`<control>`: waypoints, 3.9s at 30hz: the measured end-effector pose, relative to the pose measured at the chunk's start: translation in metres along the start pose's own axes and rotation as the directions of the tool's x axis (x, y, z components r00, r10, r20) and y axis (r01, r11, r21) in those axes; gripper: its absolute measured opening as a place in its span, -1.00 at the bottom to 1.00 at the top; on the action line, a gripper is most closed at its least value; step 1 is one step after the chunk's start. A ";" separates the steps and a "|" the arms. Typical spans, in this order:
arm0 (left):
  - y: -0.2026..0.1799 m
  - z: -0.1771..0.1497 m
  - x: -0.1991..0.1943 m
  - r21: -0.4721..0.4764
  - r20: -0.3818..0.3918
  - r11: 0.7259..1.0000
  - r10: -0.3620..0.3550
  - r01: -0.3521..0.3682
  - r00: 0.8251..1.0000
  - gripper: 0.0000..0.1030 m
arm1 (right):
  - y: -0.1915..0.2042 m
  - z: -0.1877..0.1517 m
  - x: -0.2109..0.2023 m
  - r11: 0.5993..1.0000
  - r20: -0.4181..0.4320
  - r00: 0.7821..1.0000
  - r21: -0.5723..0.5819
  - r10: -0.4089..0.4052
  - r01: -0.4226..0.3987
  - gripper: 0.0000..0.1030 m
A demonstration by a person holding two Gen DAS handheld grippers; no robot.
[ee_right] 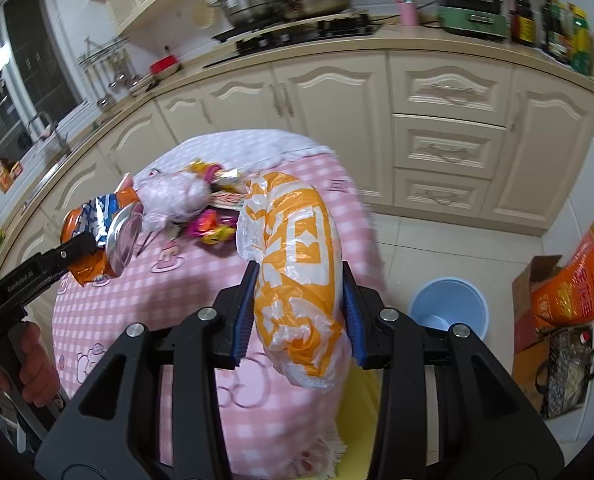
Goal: Collect trash
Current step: 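Carry the orange can and bread bag with both tools over the blue bin, then open both tools to drop the can and bread bag into the bin, then move both open tools back toward the trash on the table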
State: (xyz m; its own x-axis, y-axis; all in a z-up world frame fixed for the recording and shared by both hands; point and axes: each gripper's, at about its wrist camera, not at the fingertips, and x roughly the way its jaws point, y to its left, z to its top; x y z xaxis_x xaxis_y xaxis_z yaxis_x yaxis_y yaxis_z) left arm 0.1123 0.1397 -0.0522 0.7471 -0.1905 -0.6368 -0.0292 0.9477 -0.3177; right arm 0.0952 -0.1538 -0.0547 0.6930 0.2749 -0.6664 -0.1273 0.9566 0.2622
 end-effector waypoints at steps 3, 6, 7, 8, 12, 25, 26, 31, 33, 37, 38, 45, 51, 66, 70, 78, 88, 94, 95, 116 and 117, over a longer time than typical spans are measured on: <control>-0.025 -0.005 0.007 0.032 -0.015 0.999 -0.038 0.039 0.999 -0.09 | -0.025 -0.005 -0.007 0.998 -0.006 0.999 0.045 -0.046 0.046 -0.25; -0.056 -0.011 0.017 0.073 -0.044 0.994 -0.082 0.085 0.996 -0.09 | -0.051 -0.009 -0.014 0.992 -0.008 0.996 0.092 -0.084 0.084 -0.25; -0.064 -0.013 0.021 0.084 -0.053 0.992 -0.091 0.095 0.994 -0.08 | -0.061 -0.010 -0.016 0.989 -0.010 0.995 0.109 -0.100 0.100 -0.25; -0.074 -0.015 0.024 0.098 -0.063 0.990 -0.100 0.106 0.993 -0.08 | -0.071 -0.012 -0.018 0.985 -0.012 0.994 0.126 -0.113 0.113 -0.25; -0.116 -0.025 0.041 0.150 -0.115 0.976 -0.143 0.159 0.983 -0.08 | -0.109 -0.018 -0.023 0.969 -0.028 0.987 0.191 -0.156 0.159 -0.25; -0.239 -0.064 0.119 0.270 -0.311 0.934 -0.145 0.233 0.939 -0.08 | -0.212 -0.026 -0.009 0.916 -0.112 0.971 0.323 -0.211 0.236 -0.24; -0.247 -0.066 0.127 0.275 -0.323 0.934 -0.135 0.230 0.937 -0.08 | -0.217 -0.024 -0.006 0.915 -0.119 0.971 0.326 -0.209 0.237 -0.23; -0.271 -0.071 0.157 0.280 -0.349 0.938 -0.100 0.206 0.932 -0.08 | -0.240 -0.015 0.019 0.915 -0.159 0.971 0.338 -0.176 0.221 -0.16; -0.277 -0.072 0.168 0.279 -0.353 0.941 -0.083 0.189 0.932 -0.08 | -0.247 -0.010 0.030 0.913 -0.166 0.974 0.353 -0.153 0.203 -0.09; -0.280 -0.071 0.186 0.271 -0.364 0.951 -0.042 0.150 0.930 -0.08 | -0.259 0.001 0.046 0.914 -0.173 0.975 0.356 -0.140 0.194 0.35; -0.280 -0.071 0.191 0.266 -0.370 0.953 -0.037 0.144 0.928 -0.08 | -0.263 0.003 0.049 0.911 -0.174 0.975 0.363 -0.139 0.195 0.37; -0.282 -0.078 0.218 0.255 -0.406 0.959 -0.008 0.122 0.914 -0.08 | -0.290 -0.008 0.055 0.881 -0.218 0.966 0.419 -0.137 0.220 0.37; -0.299 -0.096 0.243 0.267 -0.468 0.954 0.007 0.134 0.884 -0.08 | -0.310 -0.024 0.046 0.856 -0.239 0.957 0.447 -0.164 0.259 0.37; -0.335 -0.121 0.299 0.323 -0.526 0.940 0.081 0.111 0.846 -0.03 | -0.358 -0.064 0.029 0.780 -0.296 0.934 0.530 -0.199 0.334 0.37; -0.333 -0.124 0.307 0.323 -0.544 0.940 0.091 0.108 0.834 0.24 | -0.362 -0.066 0.029 0.773 -0.299 0.934 0.538 -0.197 0.336 0.37; -0.328 -0.124 0.312 0.328 -0.552 0.941 0.121 0.082 0.825 0.26 | -0.361 -0.067 0.028 0.765 -0.299 0.935 0.552 -0.189 0.331 0.37; -0.330 -0.128 0.296 0.343 -0.559 0.932 0.104 0.115 0.823 0.26 | -0.346 -0.065 0.014 0.769 -0.265 0.942 0.551 -0.205 0.323 0.37; -0.327 -0.125 0.276 0.348 -0.549 0.929 0.089 0.130 0.831 0.26 | -0.332 -0.060 0.003 0.785 -0.239 0.947 0.534 -0.215 0.313 0.37; -0.326 -0.124 0.272 0.350 -0.543 0.928 0.087 0.131 0.835 0.26 | -0.329 -0.059 0.001 0.787 -0.235 0.948 0.533 -0.217 0.312 0.37; -0.282 -0.090 0.138 0.316 -0.384 0.924 -0.083 0.216 0.919 0.26 | -0.218 -0.046 -0.052 0.871 -0.084 0.969 0.425 -0.233 0.246 0.41; -0.277 -0.088 0.131 0.313 -0.373 0.925 -0.088 0.215 0.924 0.26 | -0.208 -0.045 -0.054 0.878 -0.074 0.970 0.413 -0.231 0.241 0.41</control>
State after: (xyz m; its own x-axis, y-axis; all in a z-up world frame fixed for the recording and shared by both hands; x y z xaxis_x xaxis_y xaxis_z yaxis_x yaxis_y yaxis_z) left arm 0.1599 -0.1702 -0.1091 0.4450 -0.3550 -0.8221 0.3413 0.9160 -0.2108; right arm 0.0519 -0.3635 -0.1047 0.6495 0.0526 -0.7585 0.3478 0.8665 0.3580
